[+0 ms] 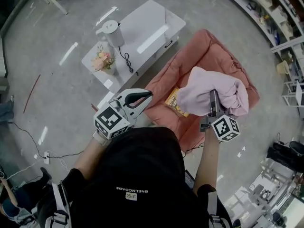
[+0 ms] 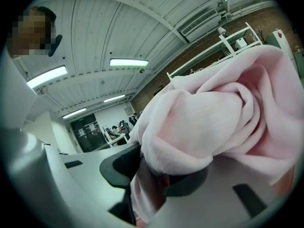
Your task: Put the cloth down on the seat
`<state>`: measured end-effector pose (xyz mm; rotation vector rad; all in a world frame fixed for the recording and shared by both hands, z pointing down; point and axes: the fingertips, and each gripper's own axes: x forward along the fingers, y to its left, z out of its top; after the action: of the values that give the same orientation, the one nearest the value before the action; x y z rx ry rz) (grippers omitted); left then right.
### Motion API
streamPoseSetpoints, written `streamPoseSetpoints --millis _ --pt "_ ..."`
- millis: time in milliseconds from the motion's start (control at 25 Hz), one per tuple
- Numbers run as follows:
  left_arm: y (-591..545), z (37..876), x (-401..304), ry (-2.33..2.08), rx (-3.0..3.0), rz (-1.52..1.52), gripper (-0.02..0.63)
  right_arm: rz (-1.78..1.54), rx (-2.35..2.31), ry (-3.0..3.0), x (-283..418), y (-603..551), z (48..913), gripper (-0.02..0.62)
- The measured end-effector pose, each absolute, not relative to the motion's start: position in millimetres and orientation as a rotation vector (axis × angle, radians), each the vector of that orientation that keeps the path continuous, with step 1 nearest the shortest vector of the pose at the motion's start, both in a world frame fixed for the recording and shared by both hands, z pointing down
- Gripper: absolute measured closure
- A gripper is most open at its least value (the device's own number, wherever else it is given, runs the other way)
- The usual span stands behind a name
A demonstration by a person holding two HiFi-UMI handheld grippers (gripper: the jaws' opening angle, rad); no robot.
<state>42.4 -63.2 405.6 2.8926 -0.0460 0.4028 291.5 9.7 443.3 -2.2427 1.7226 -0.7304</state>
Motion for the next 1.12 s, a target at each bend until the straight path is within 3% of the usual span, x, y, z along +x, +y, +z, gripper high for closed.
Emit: streamPoseSetpoints --millis 1120 --pt "-79 454 11 -0.633 2.717 0.445 0.591 -1.227 -2.222 1.889 354 -102 642 0.434"
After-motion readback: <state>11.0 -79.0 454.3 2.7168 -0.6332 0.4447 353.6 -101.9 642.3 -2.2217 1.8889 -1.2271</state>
